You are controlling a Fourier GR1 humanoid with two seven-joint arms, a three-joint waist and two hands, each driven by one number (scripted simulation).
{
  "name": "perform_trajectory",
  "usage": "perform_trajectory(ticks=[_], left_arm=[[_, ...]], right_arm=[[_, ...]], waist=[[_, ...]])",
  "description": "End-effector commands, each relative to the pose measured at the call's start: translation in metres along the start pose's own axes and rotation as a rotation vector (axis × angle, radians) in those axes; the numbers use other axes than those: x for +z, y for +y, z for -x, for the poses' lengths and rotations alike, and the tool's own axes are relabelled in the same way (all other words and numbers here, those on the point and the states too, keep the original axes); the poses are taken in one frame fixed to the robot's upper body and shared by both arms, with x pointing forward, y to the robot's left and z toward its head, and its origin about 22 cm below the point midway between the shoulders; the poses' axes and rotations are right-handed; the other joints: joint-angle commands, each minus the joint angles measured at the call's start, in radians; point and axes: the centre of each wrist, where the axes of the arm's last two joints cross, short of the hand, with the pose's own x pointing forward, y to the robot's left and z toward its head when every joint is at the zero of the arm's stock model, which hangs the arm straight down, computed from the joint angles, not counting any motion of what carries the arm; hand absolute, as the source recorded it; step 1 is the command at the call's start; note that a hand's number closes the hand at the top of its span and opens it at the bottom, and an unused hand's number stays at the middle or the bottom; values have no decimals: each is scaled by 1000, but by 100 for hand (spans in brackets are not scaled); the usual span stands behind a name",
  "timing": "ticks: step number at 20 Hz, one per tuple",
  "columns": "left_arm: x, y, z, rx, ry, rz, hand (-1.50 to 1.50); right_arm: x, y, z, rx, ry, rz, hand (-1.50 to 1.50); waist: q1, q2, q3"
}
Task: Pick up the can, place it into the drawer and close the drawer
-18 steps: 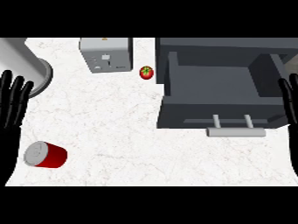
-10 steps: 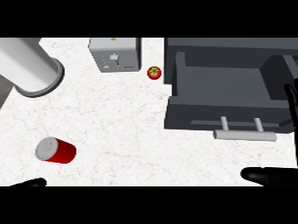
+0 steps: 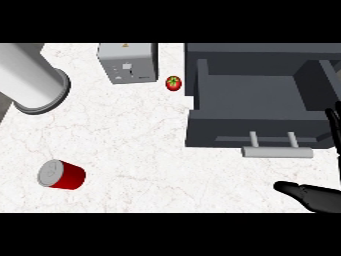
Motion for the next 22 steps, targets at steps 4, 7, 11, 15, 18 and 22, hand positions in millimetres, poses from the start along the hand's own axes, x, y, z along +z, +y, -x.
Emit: perform_trajectory(ticks=[4, 7, 11, 15, 18, 22], left_arm=[[-2, -3, -10, -5, 25, -28, -150], [7, -1, 8, 11, 58, -13, -150], [-12, -13, 32, 0, 73, 0, -150], [-12, -32, 55, 3, 110, -12, -150], [-2, -48, 79, -53, 117, -8, -150], [5, -29, 107, -65, 131, -46, -150]], right_arm=[[0, 7, 0, -1, 28, 1, -150], [10, 1, 4, -13, 10, 11, -150], [0, -6, 17, 7, 9, -8, -150], [1, -10, 8, 1, 3, 2, -150], [7, -14, 0, -2, -1, 17, -150], [18, -39, -1, 6, -4, 12, -150]], waist=[[-11, 2, 0], [-8, 0, 0], [-10, 2, 0], [-12, 2, 0], [-14, 2, 0], [-13, 0, -1]])
